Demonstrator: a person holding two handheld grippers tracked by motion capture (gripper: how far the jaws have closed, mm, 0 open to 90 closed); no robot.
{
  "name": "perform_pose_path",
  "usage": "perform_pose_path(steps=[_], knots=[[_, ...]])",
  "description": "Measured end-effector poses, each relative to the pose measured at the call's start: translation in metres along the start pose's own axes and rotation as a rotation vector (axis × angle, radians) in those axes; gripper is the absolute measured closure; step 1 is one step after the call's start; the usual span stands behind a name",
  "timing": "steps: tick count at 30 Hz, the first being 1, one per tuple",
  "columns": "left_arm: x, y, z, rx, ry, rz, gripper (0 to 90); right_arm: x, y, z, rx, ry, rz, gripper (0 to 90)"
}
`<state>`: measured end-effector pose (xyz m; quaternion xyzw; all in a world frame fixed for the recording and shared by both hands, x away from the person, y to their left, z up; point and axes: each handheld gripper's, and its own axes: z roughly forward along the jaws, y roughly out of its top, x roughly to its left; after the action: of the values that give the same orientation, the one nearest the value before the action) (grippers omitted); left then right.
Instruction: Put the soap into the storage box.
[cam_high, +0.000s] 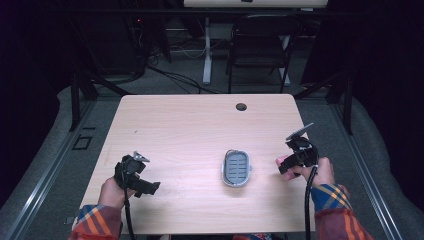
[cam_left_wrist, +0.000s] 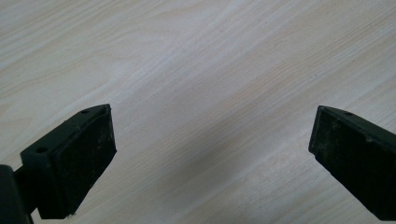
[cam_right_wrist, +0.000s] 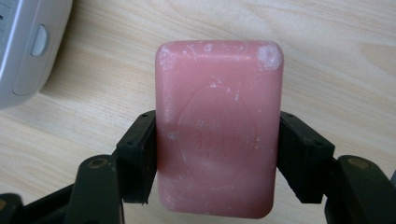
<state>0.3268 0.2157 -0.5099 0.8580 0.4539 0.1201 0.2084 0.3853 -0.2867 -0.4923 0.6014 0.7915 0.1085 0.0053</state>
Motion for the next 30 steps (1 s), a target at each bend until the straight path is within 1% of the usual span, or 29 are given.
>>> perform_pose_path(steps=[1, 2, 4, 5, 6, 8, 9, 10, 11, 12, 13, 14, 15, 16, 19, 20, 21, 22, 23, 24, 25, 26, 27, 30], knots=[[0.000, 0.000, 0.000, -0.001, 0.000, 0.000, 0.4, 0.002, 0.000, 0.001, -0.023, -0.001, 0.008, 36.3], [0.000, 0.000, 0.000, 0.000, 0.001, 0.000, 0.4, 0.003, 0.002, -0.001, -0.004, 0.004, -0.007, 36.3], [0.000, 0.000, 0.000, -0.004, 0.004, 0.001, 0.4, 0.003, 0.003, -0.002, 0.005, 0.005, -0.010, 36.3], [0.000, 0.000, 0.000, -0.004, 0.004, 0.001, 0.4, 0.005, 0.003, -0.001, -0.005, 0.000, -0.009, 36.3], [0.000, 0.000, 0.000, -0.004, 0.004, 0.001, 0.5, 0.006, 0.005, -0.002, 0.009, 0.001, -0.024, 36.3], [0.000, 0.000, 0.000, -0.006, 0.005, 0.004, 0.4, 0.007, 0.006, -0.002, 0.008, 0.003, -0.019, 36.3], [0.000, 0.000, 0.000, -0.006, 0.005, 0.004, 0.4, 0.008, 0.007, -0.002, 0.009, 0.002, -0.026, 36.3], [0.000, 0.000, 0.000, -0.006, 0.005, 0.004, 0.5, 0.010, 0.007, -0.001, -0.006, 0.003, -0.009, 36.3], [0.000, 0.000, -0.001, -0.004, 0.005, 0.004, 0.5, 0.009, 0.008, -0.002, 0.010, 0.002, -0.030, 36.3], [0.000, 0.000, 0.000, -0.004, 0.005, 0.005, 0.4, 0.010, 0.010, -0.003, 0.021, 0.004, -0.035, 36.3], [0.000, 0.000, 0.000, -0.004, 0.005, 0.005, 0.4, 0.012, 0.010, -0.001, 0.002, 0.006, -0.027, 36.3], [0.000, 0.000, 0.000, -0.005, 0.004, 0.006, 0.5, 0.012, 0.011, -0.002, 0.023, 0.004, -0.042, 36.3], [0.000, 0.000, 0.000, -0.005, 0.005, 0.006, 0.5, 0.014, 0.012, -0.001, 0.022, 0.006, -0.044, 36.3], [0.000, 0.000, -0.001, -0.004, 0.004, 0.004, 0.4, 0.016, 0.012, -0.001, 0.011, 0.009, -0.036, 36.3], [0.000, 0.000, -0.001, -0.006, 0.003, 0.002, 0.4, 0.020, 0.015, -0.001, 0.004, 0.013, -0.044, 36.3], [0.000, 0.000, -0.001, -0.006, 0.003, 0.001, 0.4, 0.020, 0.016, -0.002, 0.005, 0.015, -0.047, 36.3], [0.000, 0.000, -0.001, -0.006, 0.003, 0.003, 0.5, 0.021, 0.018, -0.003, 0.015, 0.015, -0.060, 36.3], [0.000, 0.000, -0.001, -0.005, 0.003, 0.004, 0.5, 0.024, 0.019, -0.003, 0.001, 0.019, -0.051, 36.3], [0.000, 0.000, -0.001, -0.005, 0.003, 0.004, 0.5, 0.025, 0.019, -0.004, 0.000, 0.020, -0.059, 36.3], [0.000, 0.000, -0.001, -0.006, 0.002, 0.003, 0.5, 0.025, 0.021, -0.005, 0.011, 0.015, -0.075, 36.3], [0.000, 0.000, -0.001, -0.006, 0.002, 0.003, 0.5, 0.028, 0.022, -0.005, -0.003, 0.019, -0.063, 36.3], [0.000, 0.000, -0.001, -0.006, 0.002, 0.003, 0.5, 0.028, 0.023, -0.007, 0.003, 0.017, -0.073, 36.3], [0.000, 0.000, -0.001, -0.006, 0.002, 0.004, 0.5, 0.031, 0.025, -0.008, -0.008, 0.016, -0.068, 36.3], [0.000, 0.000, -0.001, -0.006, 0.003, 0.005, 0.5, 0.033, 0.026, -0.009, -0.010, 0.019, -0.071, 36.3]])
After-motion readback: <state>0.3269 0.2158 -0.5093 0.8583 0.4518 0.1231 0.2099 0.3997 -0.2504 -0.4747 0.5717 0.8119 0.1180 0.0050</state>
